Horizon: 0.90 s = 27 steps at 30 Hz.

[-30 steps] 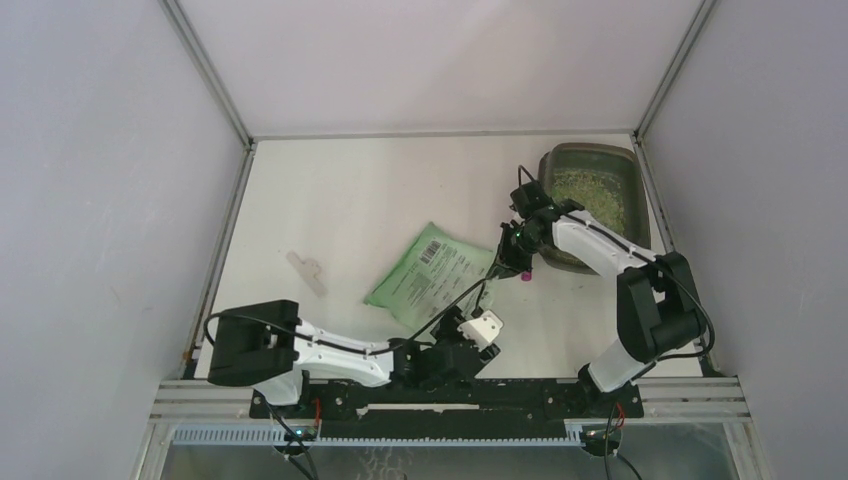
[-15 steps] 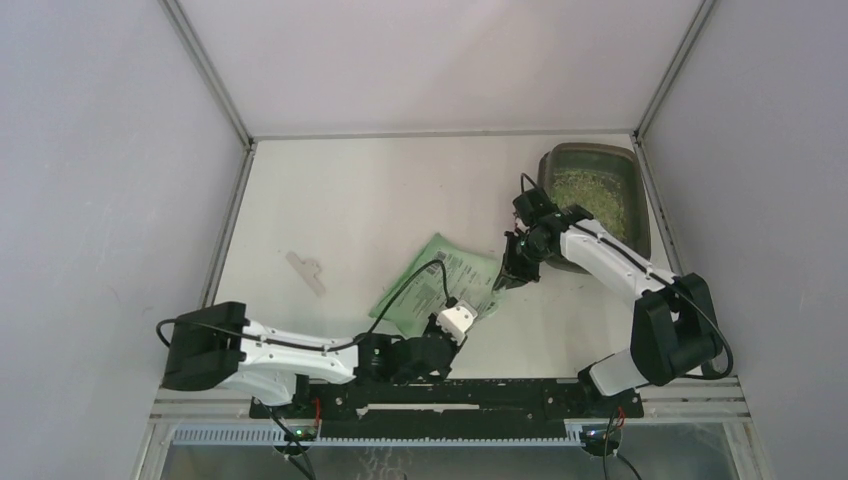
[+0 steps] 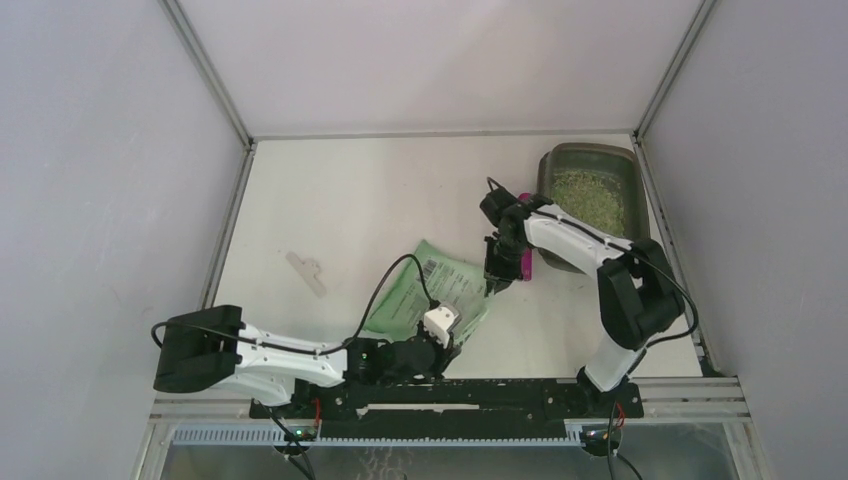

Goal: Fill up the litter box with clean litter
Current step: Close the cat litter bag at the center of the board.

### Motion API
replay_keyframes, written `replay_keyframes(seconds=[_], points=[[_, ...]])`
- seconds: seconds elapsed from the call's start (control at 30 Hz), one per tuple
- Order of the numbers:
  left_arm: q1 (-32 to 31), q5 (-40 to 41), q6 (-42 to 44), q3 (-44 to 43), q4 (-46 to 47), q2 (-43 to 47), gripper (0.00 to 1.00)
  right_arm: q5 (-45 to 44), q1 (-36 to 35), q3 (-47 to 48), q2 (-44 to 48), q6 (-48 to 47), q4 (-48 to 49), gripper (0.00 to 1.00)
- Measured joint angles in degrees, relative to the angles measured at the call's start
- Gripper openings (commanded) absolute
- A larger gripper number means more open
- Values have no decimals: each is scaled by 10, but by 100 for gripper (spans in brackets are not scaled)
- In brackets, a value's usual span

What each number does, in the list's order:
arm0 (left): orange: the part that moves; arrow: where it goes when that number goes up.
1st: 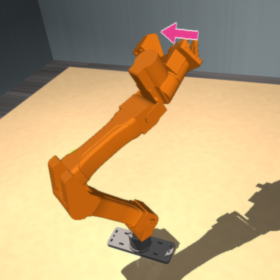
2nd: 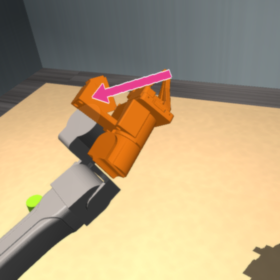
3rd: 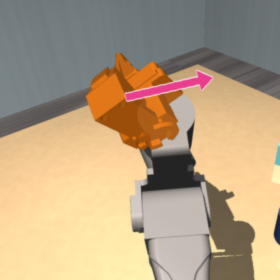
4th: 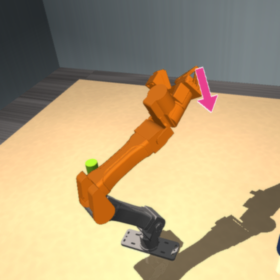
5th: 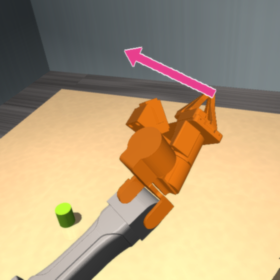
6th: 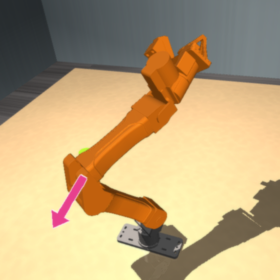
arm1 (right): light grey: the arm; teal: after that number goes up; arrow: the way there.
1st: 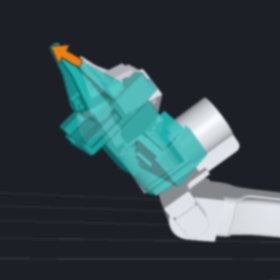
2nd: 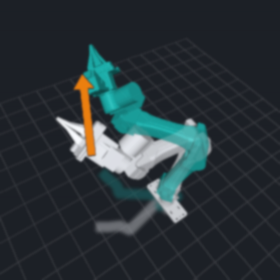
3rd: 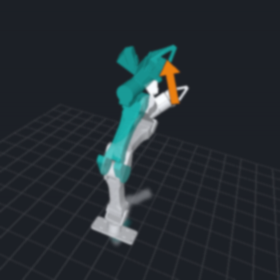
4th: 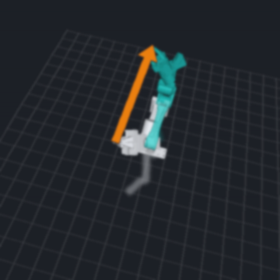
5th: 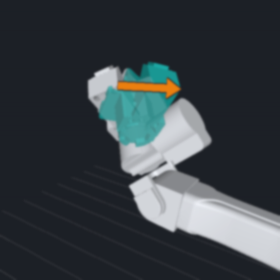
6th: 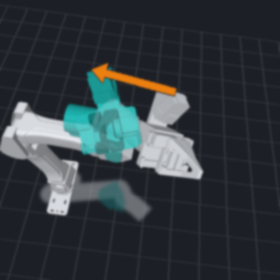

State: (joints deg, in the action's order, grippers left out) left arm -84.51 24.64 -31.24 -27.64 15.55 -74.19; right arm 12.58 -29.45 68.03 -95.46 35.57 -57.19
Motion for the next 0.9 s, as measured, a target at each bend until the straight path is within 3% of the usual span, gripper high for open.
replay_keyframes(seconds=[0.07, 0.23, 0.37, 0.43, 0.9], points=[[0, -2, -19, 10, 7, 0, 0, -15, -10, 25, -25, 7, -5, 3], [0, -3, -59, 22, 7, 0, 0, -46, -23, 50, -61, 23, -1, 21], [-5, -7, -89, 31, 6, 0, 0, -77, -29, 61, -69, 31, 21, 47], [-9, -9, -102, 36, 4, 0, 0, -92, -34, 74, -71, 31, 40, 53], [-15, 37, -211, 58, -5, 0, 0, -81, -62, 74, -71, 4, 167, 49]])
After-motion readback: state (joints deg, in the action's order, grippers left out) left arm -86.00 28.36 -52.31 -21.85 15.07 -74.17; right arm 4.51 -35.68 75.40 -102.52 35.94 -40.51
